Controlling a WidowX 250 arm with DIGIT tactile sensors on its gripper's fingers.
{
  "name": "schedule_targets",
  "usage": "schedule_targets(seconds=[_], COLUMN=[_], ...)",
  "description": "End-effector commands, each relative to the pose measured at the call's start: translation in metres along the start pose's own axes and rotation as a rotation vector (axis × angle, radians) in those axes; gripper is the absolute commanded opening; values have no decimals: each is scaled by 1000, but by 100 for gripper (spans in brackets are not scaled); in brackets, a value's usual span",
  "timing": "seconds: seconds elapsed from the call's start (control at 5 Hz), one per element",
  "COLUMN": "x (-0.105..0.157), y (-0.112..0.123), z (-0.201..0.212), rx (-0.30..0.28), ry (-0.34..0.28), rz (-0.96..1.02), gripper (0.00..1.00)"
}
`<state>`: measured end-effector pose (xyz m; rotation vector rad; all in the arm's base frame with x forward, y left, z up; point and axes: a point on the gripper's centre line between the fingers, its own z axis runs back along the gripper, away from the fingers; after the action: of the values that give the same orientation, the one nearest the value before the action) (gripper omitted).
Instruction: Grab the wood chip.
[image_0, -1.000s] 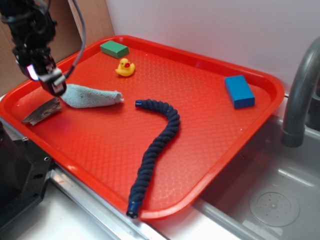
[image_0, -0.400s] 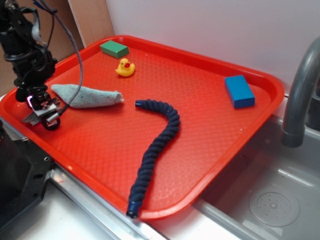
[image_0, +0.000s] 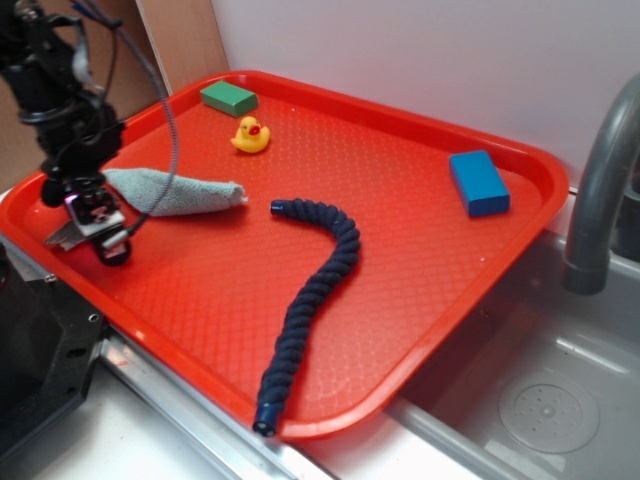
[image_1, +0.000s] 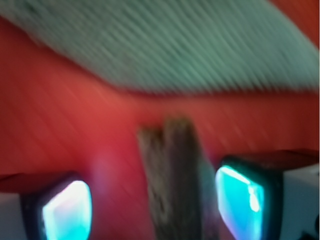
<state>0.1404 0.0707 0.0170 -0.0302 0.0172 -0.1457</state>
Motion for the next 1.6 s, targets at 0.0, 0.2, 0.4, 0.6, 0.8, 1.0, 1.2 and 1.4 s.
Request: schedule_targets(seconds=[0.0, 0.2, 0.4, 0.6, 0.8, 1.0, 1.2, 1.4], x=[24, 17, 2, -5, -4, -4, -4, -1], y=[0, 3, 12, 22, 23, 23, 23, 17], z=[14, 11, 4, -5, -6, -6, -5, 5], rx=[45, 45, 33, 11, 25, 28, 39, 70], ry=[-42, -32, -8, 10, 19, 24, 18, -3], rz=[-32, -20, 21, 64, 68, 61, 59, 52], gripper=[100, 99, 100, 100, 0, 0, 0, 0])
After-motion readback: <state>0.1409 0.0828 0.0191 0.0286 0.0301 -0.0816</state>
